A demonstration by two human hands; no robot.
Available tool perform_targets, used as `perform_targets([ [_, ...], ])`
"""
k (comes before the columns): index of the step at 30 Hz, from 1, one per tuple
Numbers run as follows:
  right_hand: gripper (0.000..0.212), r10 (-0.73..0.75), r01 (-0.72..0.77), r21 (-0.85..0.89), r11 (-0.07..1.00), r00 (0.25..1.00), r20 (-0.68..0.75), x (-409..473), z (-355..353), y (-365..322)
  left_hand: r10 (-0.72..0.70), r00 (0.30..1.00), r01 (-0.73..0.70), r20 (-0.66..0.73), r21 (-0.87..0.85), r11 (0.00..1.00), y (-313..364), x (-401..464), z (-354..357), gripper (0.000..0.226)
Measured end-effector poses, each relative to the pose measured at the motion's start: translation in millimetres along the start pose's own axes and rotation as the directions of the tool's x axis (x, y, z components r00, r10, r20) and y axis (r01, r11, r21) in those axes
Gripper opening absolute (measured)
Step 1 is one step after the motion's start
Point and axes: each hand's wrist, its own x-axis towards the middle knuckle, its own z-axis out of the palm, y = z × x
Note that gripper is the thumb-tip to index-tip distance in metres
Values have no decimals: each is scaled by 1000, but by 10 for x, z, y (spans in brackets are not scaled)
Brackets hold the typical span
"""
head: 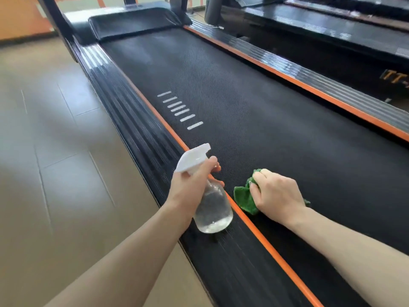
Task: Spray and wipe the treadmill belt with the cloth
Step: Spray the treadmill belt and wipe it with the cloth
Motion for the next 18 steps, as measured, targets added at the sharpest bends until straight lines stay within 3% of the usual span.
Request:
perform_targets([
  [4, 27, -20, 20, 15, 1000, 1000, -1, 1016, 435, -218, 121, 992, -118, -25, 97, 988, 274, 498, -52, 26],
  [9, 24, 27, -26, 62, 998, 1000, -2, 1750, 698, -428, 141, 985, -133, -102, 82, 988, 457, 1062, -143, 25],
  [12, 20, 10, -6, 144, 990, 1000, -28, 1449, 535, -469, 86, 992, -75, -88, 126, 989, 545, 1214, -190, 27],
  [18, 19, -317, 290, 255, 922, 946, 69, 358, -6, -296, 40, 999, -41, 14, 103, 994, 644, 1343, -277, 29],
])
